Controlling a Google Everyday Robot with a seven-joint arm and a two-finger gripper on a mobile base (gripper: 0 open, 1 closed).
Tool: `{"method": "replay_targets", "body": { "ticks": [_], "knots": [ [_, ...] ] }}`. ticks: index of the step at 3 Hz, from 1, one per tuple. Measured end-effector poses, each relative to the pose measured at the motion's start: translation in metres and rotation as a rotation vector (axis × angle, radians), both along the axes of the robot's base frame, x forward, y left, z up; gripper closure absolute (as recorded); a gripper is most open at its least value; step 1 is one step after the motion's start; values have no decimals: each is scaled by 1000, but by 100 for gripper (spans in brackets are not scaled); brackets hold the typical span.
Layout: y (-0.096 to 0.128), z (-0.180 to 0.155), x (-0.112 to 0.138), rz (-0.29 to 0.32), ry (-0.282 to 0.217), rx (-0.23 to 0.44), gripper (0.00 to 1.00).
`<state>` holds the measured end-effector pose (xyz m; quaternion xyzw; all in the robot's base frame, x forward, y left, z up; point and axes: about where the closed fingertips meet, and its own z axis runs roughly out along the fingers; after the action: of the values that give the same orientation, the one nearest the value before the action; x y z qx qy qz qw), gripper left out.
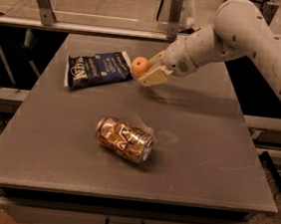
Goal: Move orange near blue chip bag
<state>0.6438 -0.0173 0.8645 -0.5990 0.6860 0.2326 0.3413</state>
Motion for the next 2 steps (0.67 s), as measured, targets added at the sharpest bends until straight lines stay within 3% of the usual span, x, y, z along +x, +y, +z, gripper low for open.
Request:
{"method": "replay_targets", "body": {
  "ticks": [2],
  "knots": [
    [18,-20,3,9,66,17,59]
  ]
}}
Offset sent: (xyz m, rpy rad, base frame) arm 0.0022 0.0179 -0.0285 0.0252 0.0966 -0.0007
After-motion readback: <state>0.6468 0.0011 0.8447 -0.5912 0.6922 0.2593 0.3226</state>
